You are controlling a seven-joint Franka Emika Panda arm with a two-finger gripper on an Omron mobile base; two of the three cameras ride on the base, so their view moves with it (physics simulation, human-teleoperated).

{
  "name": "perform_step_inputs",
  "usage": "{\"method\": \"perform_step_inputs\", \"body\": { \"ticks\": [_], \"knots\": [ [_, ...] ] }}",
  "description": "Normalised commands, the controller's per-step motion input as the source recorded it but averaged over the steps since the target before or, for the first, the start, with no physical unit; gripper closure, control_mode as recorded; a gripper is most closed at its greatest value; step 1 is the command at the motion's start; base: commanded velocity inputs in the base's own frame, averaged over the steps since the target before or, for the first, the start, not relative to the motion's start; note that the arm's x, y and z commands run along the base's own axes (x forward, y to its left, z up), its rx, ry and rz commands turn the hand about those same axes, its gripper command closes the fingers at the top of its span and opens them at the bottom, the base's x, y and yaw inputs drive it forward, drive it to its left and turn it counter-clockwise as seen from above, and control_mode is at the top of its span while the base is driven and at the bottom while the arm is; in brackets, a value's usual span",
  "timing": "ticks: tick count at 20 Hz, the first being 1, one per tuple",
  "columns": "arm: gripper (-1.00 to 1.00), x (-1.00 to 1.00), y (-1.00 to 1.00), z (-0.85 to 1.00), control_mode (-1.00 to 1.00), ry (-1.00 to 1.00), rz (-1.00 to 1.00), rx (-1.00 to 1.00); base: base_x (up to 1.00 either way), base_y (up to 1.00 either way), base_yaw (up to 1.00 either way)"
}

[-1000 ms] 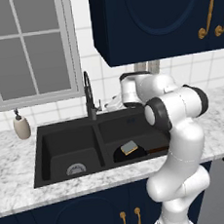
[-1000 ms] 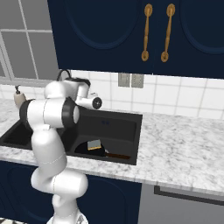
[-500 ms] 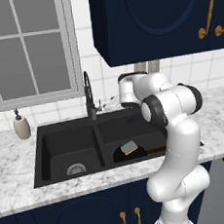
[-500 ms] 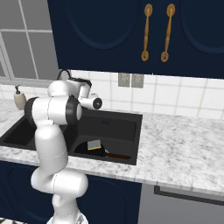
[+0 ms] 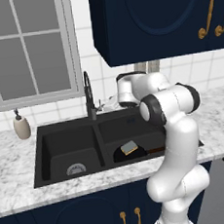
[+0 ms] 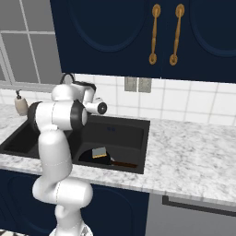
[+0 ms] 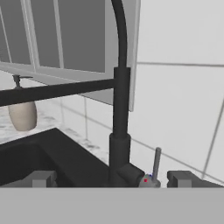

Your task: Pick the pan and sponge and place them into the sink. Then turn on the water.

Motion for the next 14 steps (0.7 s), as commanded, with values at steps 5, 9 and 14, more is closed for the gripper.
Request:
{"method": "perform_step_inputs", "body": {
  "ticks": [5, 9, 14],
  "knots": [
    [-1.0, 0.23, 0.0, -0.05, -1.0, 0.0, 0.0, 0.0, 0.0, 0.0, 0.0],
    [-1.0, 0.32, 0.0, -0.13, -1.0, 0.0, 0.0, 0.0, 0.0, 0.0, 0.0],
    [-1.0, 0.34, 0.01, -0.14, -1.0, 0.0, 0.0, 0.0, 0.0, 0.0, 0.0]
  ]
}}
